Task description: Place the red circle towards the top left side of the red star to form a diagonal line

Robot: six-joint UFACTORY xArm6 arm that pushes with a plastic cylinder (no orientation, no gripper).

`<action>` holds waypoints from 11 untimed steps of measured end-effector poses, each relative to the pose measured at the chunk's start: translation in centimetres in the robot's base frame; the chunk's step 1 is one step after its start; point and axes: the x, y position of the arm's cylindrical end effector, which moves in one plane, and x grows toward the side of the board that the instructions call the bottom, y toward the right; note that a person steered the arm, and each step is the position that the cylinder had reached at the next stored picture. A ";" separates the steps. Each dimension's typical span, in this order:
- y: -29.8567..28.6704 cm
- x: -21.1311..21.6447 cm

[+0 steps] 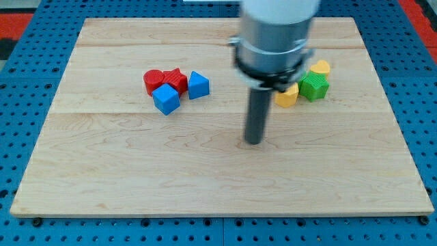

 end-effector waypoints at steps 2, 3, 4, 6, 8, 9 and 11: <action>-12.7 -1.6; -17.2 -4.0; -17.3 -8.3; -14.2 -10.2; -15.2 -13.7; -16.6 -14.5; -15.7 -18.4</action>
